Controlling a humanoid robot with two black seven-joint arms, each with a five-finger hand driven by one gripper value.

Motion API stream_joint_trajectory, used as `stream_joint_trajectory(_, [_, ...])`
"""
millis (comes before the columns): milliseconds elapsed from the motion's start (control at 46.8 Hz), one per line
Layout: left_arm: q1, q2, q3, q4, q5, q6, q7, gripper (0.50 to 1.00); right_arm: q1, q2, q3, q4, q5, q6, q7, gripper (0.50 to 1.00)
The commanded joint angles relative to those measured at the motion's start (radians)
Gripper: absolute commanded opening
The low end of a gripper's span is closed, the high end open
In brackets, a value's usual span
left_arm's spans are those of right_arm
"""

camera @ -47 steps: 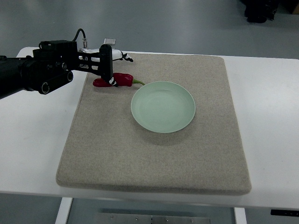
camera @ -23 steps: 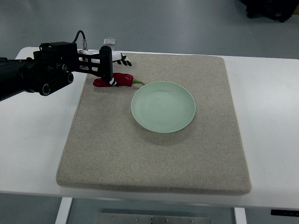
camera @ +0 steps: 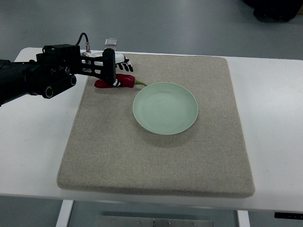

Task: Place red pepper on plate with left hand
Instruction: 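Close the left hand fingers around the red pepper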

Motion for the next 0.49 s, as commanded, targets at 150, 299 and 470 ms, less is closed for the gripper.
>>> stream_joint_trajectory(150, [0.007,0.000,0.001,-0.002,0.000,0.000,0.000,0.724,0.000,0.000,0.000,0.000,0.000,0.000,0.000,0.932])
stream_joint_trajectory(299, [0.007,0.000,0.001,-0.002,0.002,0.000,-0.002,0.713,0.002,0.000,0.000,0.000,0.000,0.000,0.000,0.932])
stream_joint_trajectory(470, [0.007,0.000,0.001,-0.002,0.002,0.000,-0.002,0.684,0.000,0.000,0.000,0.000,0.000,0.000,0.000,0.932])
